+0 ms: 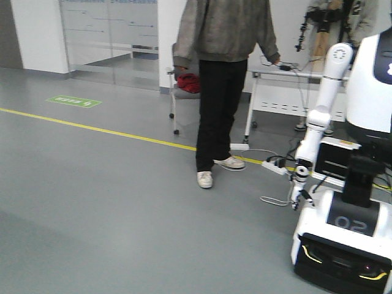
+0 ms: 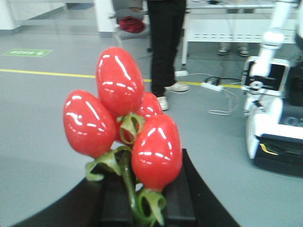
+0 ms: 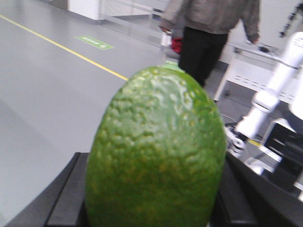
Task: Pick snacks and fruit into basket
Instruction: 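Turn and drive toward the other robot holding the light-blue basket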
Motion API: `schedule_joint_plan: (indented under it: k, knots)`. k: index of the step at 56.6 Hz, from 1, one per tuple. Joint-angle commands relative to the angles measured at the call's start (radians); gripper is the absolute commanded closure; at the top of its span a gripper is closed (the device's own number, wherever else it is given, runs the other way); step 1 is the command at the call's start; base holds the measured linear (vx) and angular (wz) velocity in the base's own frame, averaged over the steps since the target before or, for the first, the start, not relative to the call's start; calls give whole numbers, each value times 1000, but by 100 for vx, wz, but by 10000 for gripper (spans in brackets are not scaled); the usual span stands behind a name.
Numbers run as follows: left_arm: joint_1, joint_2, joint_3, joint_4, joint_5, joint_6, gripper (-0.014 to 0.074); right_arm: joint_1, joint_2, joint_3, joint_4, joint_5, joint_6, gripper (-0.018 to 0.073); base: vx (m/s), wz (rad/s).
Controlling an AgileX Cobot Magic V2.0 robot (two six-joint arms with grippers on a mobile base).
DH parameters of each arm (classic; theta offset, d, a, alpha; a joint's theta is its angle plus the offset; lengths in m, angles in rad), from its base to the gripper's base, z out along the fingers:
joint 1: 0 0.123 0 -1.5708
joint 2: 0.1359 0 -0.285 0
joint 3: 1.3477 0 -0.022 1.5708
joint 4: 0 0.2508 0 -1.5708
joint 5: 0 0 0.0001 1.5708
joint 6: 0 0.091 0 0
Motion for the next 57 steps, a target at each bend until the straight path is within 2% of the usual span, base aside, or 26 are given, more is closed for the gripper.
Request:
schedule_joint_plan:
  k: [1,34,57]
  knots:
    - [0,-4,-28,-5,-82,-7,600,-5,-7,-29,-19,-86,-5,568,-12,-64]
    - [0,-4,-28,-5,-82,-7,599,-5,-7,-29,-19,-87,-5,568,-9,-56]
    - [0,-4,-28,-5,-82,-7,600,-5,-7,-29,-19,-89,-5,568,2,-28]
